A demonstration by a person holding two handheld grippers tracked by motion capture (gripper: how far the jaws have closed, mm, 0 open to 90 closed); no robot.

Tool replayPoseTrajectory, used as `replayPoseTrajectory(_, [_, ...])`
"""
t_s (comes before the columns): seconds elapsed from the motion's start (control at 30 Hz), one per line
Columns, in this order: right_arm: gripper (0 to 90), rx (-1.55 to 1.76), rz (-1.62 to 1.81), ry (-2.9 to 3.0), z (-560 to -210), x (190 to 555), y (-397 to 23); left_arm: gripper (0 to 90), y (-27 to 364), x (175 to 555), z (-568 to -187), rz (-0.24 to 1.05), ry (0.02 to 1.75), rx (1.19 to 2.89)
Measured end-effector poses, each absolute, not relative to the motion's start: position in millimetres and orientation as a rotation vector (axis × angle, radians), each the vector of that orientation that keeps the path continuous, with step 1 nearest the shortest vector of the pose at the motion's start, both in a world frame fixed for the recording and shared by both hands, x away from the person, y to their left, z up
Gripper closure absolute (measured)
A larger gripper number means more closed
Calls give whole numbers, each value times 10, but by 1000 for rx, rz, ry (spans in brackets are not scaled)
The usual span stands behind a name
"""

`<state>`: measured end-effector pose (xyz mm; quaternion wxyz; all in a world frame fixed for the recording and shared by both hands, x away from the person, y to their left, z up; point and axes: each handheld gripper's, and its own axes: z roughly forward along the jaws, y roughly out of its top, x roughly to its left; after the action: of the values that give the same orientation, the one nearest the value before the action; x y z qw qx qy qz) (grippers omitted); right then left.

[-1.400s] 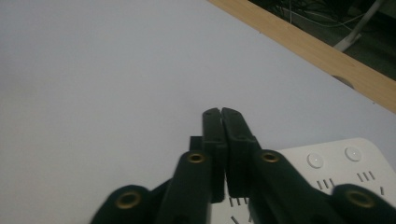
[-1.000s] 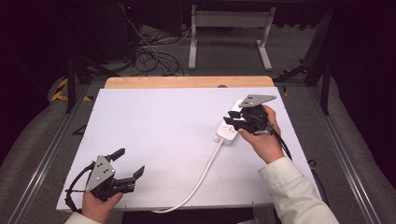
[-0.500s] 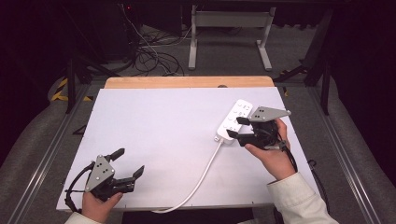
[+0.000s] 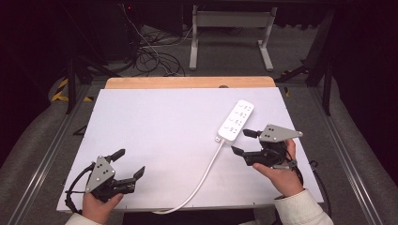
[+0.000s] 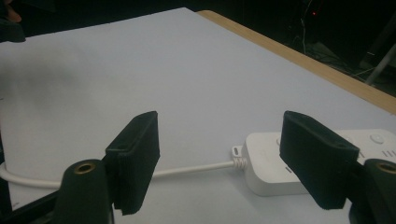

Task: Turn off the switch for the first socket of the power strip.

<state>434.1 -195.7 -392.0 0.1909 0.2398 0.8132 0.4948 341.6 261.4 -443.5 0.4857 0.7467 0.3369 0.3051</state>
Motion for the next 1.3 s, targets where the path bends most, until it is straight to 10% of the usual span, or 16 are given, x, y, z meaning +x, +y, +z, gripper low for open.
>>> replayPoseTrajectory(1.3, [205,884,1396,2403,-4825,4175,-2270,133,2657,3405,-4471,716,823,1830])
